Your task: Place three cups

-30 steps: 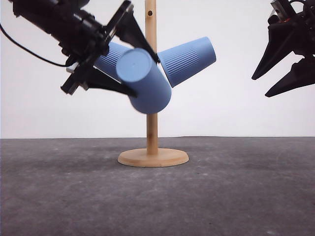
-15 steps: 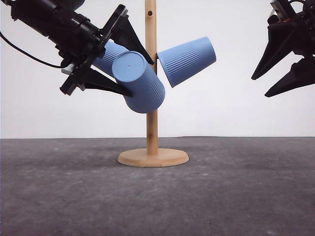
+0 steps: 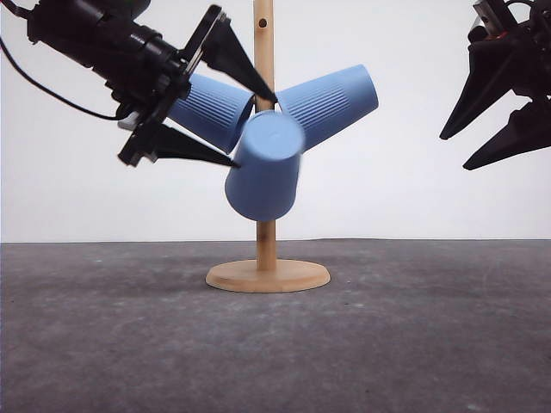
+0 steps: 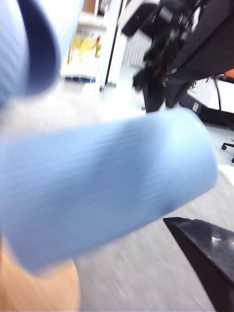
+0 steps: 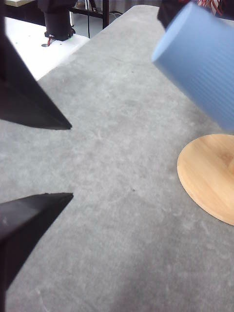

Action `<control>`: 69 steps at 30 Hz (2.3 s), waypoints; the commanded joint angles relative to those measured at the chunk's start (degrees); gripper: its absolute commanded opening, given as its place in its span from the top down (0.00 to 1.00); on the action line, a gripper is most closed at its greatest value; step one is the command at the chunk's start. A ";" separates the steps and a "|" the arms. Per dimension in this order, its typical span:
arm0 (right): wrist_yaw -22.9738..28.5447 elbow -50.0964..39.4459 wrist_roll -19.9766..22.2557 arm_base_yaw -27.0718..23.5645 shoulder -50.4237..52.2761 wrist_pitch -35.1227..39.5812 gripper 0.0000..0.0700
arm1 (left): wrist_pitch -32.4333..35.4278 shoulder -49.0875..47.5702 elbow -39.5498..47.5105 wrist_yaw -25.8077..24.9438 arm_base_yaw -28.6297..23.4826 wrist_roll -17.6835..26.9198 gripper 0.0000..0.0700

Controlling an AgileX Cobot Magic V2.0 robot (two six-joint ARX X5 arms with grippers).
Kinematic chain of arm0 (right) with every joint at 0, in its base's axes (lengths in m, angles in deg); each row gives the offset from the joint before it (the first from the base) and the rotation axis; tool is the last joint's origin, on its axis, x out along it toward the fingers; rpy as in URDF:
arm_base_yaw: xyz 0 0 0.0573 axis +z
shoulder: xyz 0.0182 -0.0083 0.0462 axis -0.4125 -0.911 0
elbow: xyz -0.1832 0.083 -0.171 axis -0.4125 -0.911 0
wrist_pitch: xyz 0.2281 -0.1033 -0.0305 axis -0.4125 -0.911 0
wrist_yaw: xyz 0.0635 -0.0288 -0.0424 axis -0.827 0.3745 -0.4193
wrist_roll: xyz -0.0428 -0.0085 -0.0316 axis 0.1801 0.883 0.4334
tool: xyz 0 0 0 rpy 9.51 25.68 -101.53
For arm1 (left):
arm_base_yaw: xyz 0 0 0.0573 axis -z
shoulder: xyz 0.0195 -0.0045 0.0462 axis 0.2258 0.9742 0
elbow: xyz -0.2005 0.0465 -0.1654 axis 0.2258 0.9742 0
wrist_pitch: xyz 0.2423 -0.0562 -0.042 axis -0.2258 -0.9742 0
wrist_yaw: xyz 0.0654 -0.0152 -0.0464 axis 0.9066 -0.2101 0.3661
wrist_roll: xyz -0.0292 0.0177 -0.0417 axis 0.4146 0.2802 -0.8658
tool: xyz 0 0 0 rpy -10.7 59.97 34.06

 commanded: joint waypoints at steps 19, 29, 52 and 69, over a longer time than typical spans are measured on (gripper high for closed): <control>-0.17 1.29 1.49 0.09 -0.75 -1.12 0.63 | -14.14 -2.02 -1.11 3.68 -1.28 21.82 0.25; 0.00 1.27 2.19 0.00 3.35 0.90 0.63 | -24.34 -15.34 -1.11 20.18 -4.73 43.35 0.26; 25.50 -22.76 1.89 0.02 37.26 21.34 0.63 | -12.35 -45.96 25.71 24.27 -18.12 54.06 0.44; 25.33 -23.30 1.70 0.02 37.44 20.75 0.98 | -13.22 -46.76 26.53 23.90 -18.08 51.60 1.00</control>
